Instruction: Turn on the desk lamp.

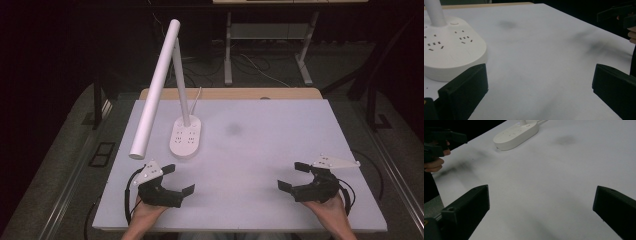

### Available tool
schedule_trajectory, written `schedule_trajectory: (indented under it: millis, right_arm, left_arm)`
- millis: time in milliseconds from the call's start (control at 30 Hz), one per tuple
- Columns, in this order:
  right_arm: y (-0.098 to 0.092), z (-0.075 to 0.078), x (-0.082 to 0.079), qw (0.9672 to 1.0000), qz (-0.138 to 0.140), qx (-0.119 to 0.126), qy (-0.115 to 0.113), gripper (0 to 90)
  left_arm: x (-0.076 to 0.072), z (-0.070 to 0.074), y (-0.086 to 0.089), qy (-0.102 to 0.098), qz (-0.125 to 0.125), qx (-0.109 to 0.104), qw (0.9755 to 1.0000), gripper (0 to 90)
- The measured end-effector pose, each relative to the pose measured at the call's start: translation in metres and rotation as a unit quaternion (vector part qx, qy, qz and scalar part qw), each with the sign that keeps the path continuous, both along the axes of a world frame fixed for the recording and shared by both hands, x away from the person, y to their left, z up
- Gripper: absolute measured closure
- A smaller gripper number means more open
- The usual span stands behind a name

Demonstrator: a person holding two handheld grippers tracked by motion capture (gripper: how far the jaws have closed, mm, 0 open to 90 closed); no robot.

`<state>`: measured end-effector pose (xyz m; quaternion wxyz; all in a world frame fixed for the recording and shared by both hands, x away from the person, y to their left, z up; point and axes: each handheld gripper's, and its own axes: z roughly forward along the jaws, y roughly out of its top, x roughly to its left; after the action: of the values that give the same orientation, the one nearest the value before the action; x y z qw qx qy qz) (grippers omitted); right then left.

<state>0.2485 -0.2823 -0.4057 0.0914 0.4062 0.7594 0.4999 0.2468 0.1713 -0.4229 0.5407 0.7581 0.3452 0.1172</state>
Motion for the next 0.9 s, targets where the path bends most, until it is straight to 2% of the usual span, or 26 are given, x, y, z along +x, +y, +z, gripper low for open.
schedule_trajectory:
  millis: [400, 733, 900]
  right_arm:
    - [0.0016, -0.001, -0.0027, 0.9999, 0.011, -0.01, 0.005, 0.5]
    - [0.0011, -0.0008, -0.0032, 0.9997, 0.01, -0.015, 0.016, 0.5]
    - [-0.0007, 0.0008, -0.0027, 0.9998, 0.008, -0.015, 0.014, 0.5]
  left_arm:
    - [-0.0008, 0.0, -0.0028, -0.001, -0.006, 0.002, 1.0, 0.0]
    - [-0.0011, -0.0005, -0.0035, 0.0, -0.008, 0.005, 1.0, 0.0]
    - [-0.0018, -0.0008, -0.0036, 0.002, -0.008, 0.004, 1.0, 0.0]
